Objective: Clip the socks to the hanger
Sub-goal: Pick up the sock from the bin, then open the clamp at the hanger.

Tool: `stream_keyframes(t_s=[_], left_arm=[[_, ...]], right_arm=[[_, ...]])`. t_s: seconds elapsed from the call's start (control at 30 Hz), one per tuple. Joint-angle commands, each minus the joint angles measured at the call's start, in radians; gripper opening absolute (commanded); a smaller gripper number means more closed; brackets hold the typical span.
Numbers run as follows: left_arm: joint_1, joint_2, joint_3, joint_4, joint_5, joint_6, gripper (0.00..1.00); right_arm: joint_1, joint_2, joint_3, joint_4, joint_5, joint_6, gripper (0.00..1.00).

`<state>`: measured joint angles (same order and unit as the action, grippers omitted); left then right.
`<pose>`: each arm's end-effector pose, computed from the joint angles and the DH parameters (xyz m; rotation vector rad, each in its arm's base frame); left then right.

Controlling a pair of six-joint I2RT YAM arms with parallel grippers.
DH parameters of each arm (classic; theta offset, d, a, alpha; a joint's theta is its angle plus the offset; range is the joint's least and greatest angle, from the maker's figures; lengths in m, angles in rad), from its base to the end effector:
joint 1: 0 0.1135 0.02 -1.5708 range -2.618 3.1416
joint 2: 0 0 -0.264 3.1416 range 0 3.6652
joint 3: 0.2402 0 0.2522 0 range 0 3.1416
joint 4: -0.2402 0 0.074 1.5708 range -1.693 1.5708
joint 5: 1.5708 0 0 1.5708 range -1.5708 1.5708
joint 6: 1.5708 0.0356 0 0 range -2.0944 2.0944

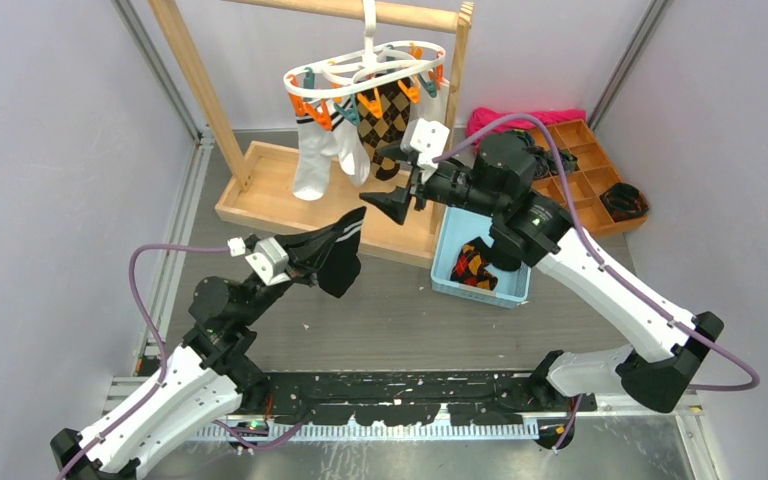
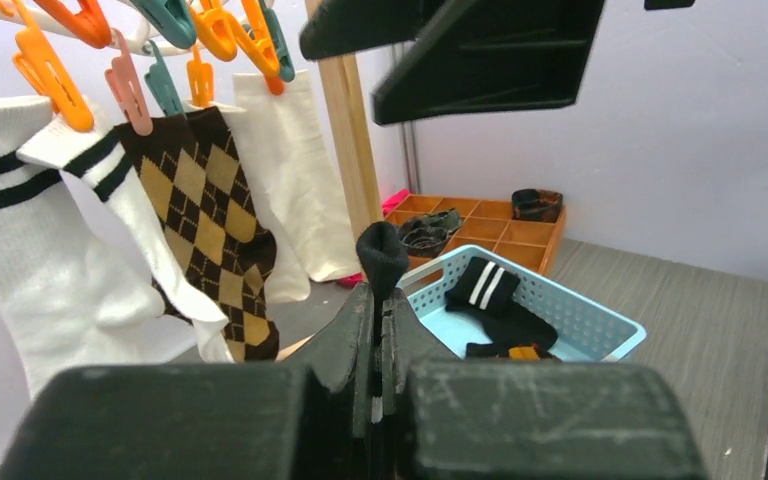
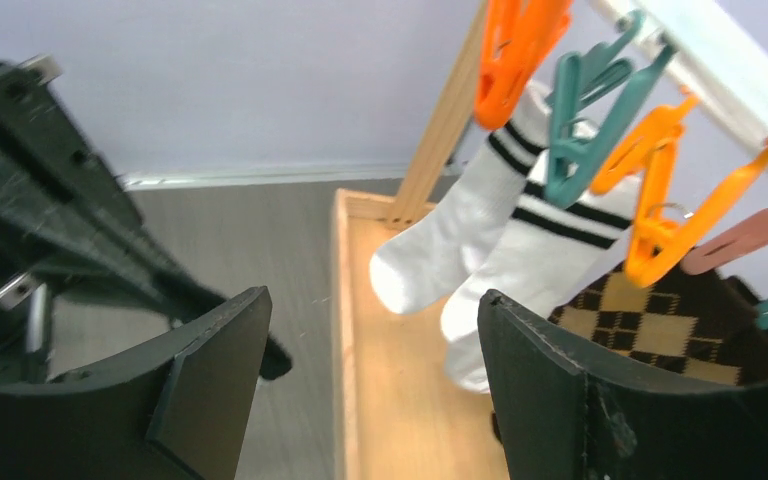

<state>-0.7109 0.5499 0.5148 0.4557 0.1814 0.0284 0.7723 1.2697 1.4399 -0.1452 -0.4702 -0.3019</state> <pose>0.1029 -0.0971 0.3473 0.5780 1.0356 -0.7070 0.1884 0.2060 0.4689 -1.1196 1.1365 0.7311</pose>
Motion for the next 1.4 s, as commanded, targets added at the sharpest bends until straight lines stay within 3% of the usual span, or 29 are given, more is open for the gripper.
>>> stream_keyframes(t_s=[0.0,0.2,0.5,0.67,1.37], left_arm=[[0.005,-0.001,0.03,-0.022,-0.041,0.075,0.0],[0.005,0.029,0.06,-0.038,-0.069,0.123,0.0],[0.007,0.104,0.144,-0.108,-0.051,0.211,0.0],[0.007,0.108,0.139,-0.103,-0.056,0.22,0.0],[0.062,0.141,0.143,-0.076,-0.001,0.224,0.0]], right_arm=[[0.037,0.006,0.002,0.236,0.219,-0.039,0.81],[0.075,0.027,-0.007,0.3,0.245,-0.078,0.73],[0.145,0.109,-0.001,0.469,0.454,-0.156,0.54],[0.163,0.157,0.026,0.519,0.545,-0.169,0.5],[0.171,0.228,0.094,0.574,0.601,-0.229,0.47]])
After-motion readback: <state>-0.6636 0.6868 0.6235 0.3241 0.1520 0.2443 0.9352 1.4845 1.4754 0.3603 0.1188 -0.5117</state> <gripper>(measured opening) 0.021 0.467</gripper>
